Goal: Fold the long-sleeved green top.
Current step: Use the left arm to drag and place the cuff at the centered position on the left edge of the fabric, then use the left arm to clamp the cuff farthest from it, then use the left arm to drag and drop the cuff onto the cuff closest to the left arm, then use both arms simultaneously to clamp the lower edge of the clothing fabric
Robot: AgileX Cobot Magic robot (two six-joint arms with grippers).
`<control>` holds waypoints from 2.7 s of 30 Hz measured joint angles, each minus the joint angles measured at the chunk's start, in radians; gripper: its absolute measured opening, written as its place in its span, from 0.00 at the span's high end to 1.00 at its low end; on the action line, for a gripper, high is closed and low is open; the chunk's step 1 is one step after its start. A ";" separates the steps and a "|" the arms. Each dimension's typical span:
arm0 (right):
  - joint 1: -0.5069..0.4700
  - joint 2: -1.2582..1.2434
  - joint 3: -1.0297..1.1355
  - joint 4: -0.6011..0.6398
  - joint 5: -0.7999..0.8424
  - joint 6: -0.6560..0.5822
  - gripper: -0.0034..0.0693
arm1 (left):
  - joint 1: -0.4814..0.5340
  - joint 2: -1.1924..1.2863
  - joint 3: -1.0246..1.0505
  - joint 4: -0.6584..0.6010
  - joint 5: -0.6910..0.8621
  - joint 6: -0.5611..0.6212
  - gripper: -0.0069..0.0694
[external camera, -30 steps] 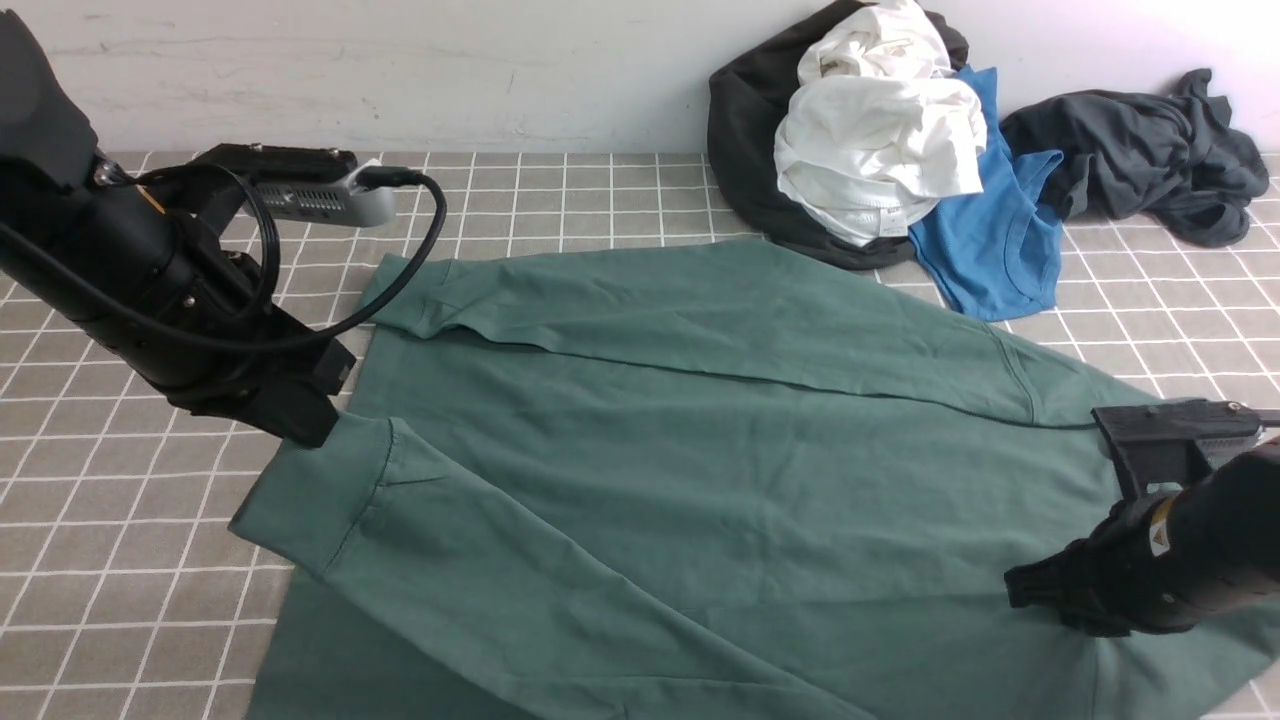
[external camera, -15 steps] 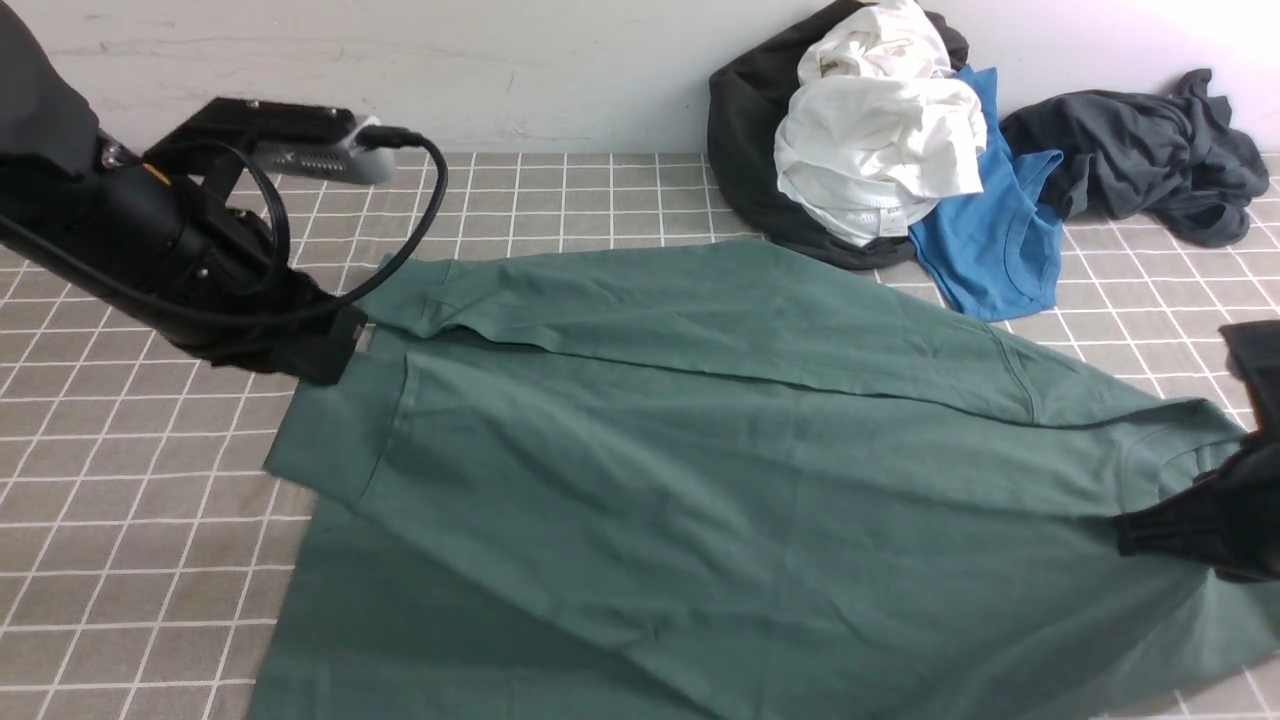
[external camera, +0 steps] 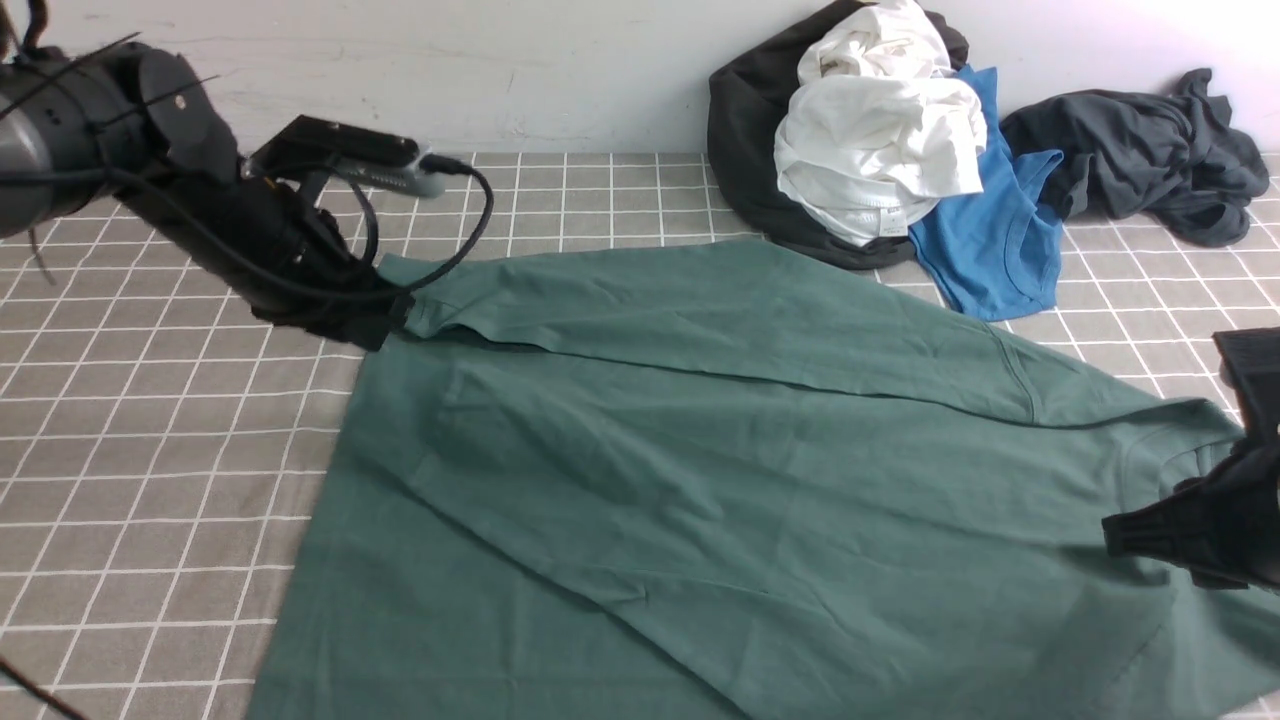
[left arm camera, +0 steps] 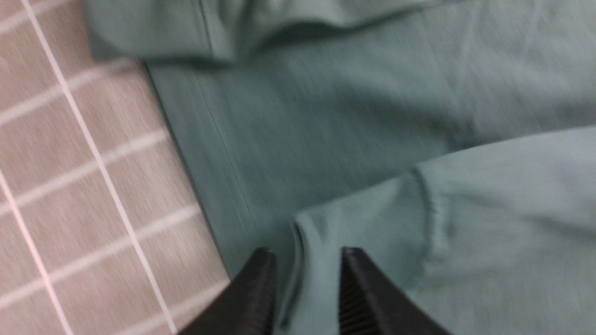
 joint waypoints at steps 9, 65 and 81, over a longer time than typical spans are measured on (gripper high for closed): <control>0.086 -0.112 0.000 0.164 0.038 -0.142 0.61 | 0.053 0.315 -0.429 0.000 0.049 -0.296 0.31; 0.256 -0.137 0.000 0.425 0.103 -0.655 0.66 | -0.311 -0.492 0.624 0.238 0.280 0.054 0.23; 0.342 -0.139 0.000 0.570 0.139 -0.841 0.66 | -0.478 -0.491 1.020 0.403 0.002 0.222 0.23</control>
